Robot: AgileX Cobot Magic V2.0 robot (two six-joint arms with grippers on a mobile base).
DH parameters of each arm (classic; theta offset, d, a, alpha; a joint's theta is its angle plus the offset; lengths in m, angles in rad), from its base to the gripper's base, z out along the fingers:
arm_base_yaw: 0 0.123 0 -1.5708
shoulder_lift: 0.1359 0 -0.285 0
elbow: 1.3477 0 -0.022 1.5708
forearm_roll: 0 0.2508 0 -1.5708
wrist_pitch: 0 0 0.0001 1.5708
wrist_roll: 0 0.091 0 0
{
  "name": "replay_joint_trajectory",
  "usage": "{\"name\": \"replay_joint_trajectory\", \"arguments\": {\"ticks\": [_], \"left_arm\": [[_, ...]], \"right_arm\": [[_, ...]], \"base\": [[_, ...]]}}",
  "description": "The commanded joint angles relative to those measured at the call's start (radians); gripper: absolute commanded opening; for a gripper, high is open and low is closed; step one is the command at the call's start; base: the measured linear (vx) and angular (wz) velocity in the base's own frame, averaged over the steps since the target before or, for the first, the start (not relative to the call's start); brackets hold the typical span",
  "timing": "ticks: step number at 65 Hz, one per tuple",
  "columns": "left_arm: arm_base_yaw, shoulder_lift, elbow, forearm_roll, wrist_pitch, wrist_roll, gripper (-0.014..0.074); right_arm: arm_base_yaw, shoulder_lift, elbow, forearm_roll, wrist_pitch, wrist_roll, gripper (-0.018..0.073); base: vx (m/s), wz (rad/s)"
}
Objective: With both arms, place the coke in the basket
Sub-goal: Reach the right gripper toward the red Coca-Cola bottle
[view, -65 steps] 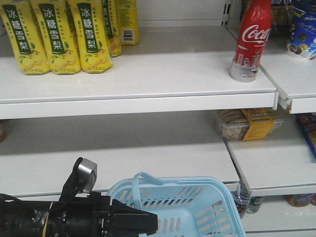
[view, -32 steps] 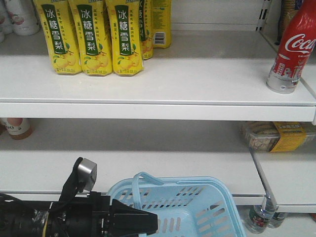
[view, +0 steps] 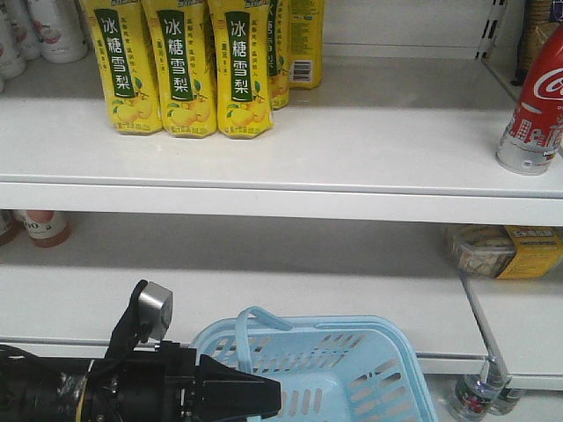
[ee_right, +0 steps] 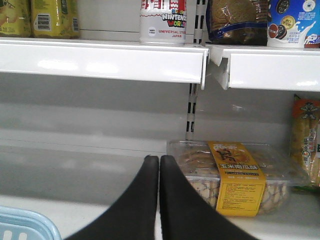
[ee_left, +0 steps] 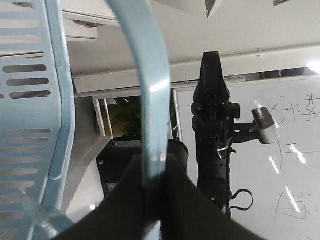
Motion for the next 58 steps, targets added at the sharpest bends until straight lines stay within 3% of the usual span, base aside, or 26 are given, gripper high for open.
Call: {"name": "replay_joint_trajectory", "arguments": {"ticks": [1, 58], "left_arm": [[-0.005, -0.034, -0.016, -0.058, -0.245, -0.001, -0.0008], [-0.005, -0.034, -0.016, -0.058, -0.245, -0.001, -0.0008]], "right_arm": [[-0.002, -0.014, 0.015, -0.010, -0.070, -0.004, -0.0005], [-0.002, -0.014, 0.015, -0.010, -0.070, -0.004, -0.0005]], "base": [[0.00, 0.01], [-0.01, -0.04]]}}
